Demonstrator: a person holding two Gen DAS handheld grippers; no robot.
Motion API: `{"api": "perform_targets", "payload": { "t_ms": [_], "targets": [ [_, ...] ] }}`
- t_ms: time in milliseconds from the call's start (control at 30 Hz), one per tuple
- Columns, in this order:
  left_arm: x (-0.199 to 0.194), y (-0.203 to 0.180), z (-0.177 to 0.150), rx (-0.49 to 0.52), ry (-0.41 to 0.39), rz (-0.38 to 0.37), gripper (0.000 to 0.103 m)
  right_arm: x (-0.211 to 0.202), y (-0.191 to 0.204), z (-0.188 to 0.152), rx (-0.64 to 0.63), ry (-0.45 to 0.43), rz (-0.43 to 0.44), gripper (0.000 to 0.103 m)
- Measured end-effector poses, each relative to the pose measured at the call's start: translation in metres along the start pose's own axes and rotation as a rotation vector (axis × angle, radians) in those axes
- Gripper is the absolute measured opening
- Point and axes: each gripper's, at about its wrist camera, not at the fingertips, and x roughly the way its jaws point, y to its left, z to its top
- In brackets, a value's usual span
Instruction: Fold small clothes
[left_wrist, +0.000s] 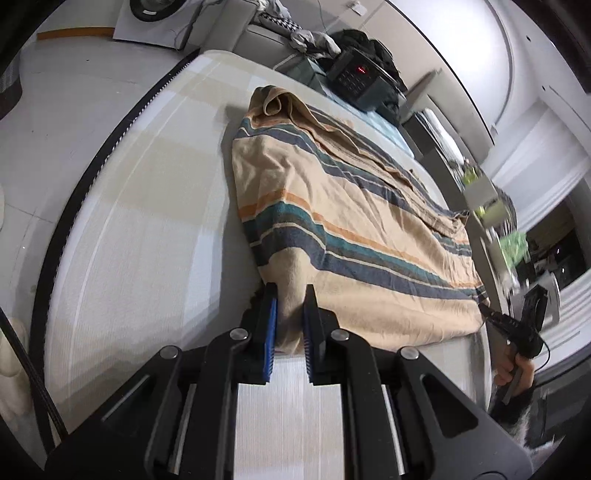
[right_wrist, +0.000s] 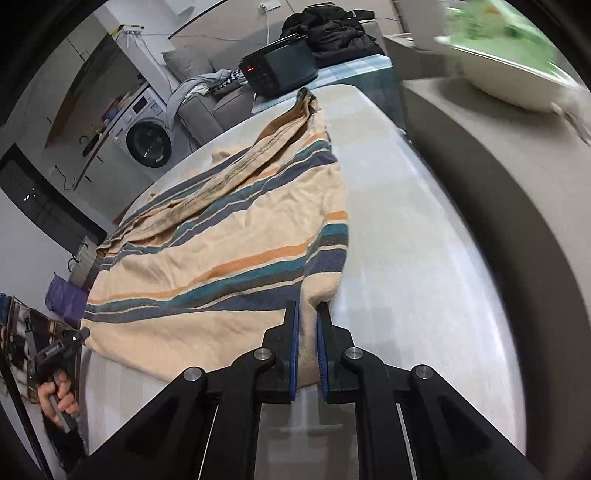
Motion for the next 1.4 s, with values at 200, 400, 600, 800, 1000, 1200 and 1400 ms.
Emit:
{"api": "perform_targets", "payload": {
  "t_ms": [200,400,600,800,1000,1200,1400],
  "targets": [
    [-0.027,-0.005,-0.038,0.009,0.02,0.013,0.011,-0.051,-0.028,-0.046,0.064,-0.029,-0.068,0.009],
    [-0.049,-0.007,-0.039,-0.007,-0.027,0.064,0.024,-0.074,-0.016,-0.045,0.04,-0.133,-0.023,0.017],
    [-0.073,-0.012,-0.012,-0.081,-0.141,0.061,0.06,-0.059,0.037,-0.001,0.005,-0.188,0.132,0.044],
    [-0.047,-0.007,0.046,-0.128,-0.174,0.013,0.063,-0.027,0.092,0.044,0.014,-0.219,0.276,0.045],
    [0.0,0.0,0.092,-0.179,-0.131,-0.022,0.063,0.044,0.089,0.078,0.12,-0.108,0.355,0.045],
    [0.034,0.003,0.105,-0.202,-0.089,-0.039,0.063,0.097,0.085,0.104,0.22,-0.007,0.477,0.045],
    [0.042,-0.005,0.115,-0.147,-0.086,-0.001,0.063,0.127,0.093,0.116,0.186,0.071,0.367,0.045]
  ]
}}
